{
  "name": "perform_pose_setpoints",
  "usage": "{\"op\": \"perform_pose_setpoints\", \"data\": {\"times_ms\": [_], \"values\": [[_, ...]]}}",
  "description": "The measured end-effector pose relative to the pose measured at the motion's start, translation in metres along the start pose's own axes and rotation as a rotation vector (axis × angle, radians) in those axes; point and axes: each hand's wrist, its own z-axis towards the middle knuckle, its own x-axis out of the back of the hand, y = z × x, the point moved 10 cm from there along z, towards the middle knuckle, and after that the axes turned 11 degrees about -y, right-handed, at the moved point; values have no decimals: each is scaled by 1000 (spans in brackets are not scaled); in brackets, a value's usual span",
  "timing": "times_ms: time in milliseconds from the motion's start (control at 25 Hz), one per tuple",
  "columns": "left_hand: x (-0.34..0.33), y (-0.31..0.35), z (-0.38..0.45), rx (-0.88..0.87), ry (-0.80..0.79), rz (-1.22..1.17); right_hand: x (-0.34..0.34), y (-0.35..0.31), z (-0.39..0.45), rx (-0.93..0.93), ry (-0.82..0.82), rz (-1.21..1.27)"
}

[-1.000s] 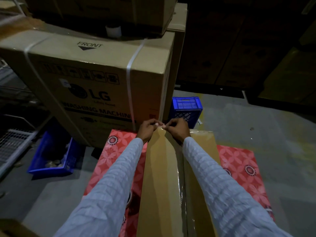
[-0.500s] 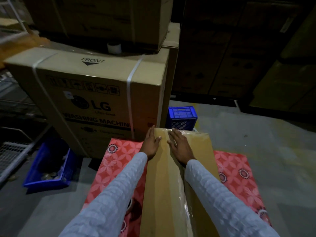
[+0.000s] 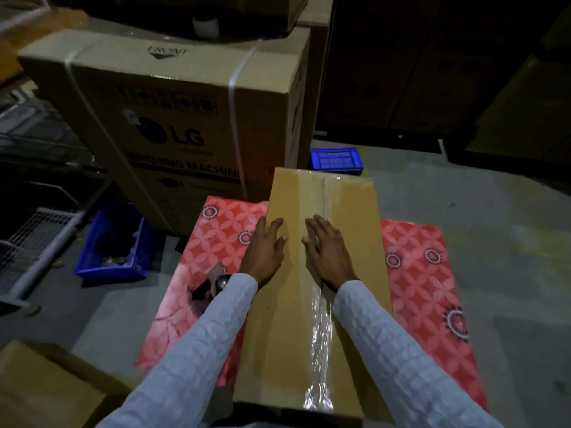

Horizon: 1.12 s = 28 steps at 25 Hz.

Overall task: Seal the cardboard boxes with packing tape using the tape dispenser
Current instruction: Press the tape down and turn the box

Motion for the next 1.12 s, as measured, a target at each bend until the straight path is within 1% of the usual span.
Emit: {"op": "perform_pose_setpoints", "data": {"times_ms": [200, 320, 400, 480, 560, 600, 640, 680, 760, 840, 880, 960, 1120], "values": [[-8, 7, -57, -19, 127, 290, -13, 0, -58, 14, -21, 15], [-8, 17, -91, -157, 169, 359, -15, -7, -103, -16, 0, 40], [-16, 21, -119, -231, 166, 357, -18, -14, -141, -55, 23, 10], [-34, 26, -154, -291, 126, 339, -28, -21, -181, -95, 34, 3], [-51, 32, -190, -397, 115, 373, -34, -34, -217, -106, 54, -28], [-56, 31, -202, -411, 102, 388, -35, -39, -231, -105, 67, -33], [-59, 28, -211, -387, 94, 393, -36, -42, -243, -101, 71, -38], [-60, 22, -220, -326, 94, 390, -40, -45, -255, -93, 68, -56], [-59, 9, -241, -148, 123, 373, -44, -49, -271, -74, 68, -131], [-63, -1, -257, -3, 135, 291, -46, -48, -279, -89, 80, -172], [-66, -5, -261, 24, 130, 229, -47, -48, -280, -102, 87, -174], [-66, -6, -262, 12, 157, 140, -47, -50, -282, -123, 95, -149], [-54, -11, -258, -11, 255, 90, -46, -54, -283, -136, 85, -121]]}}
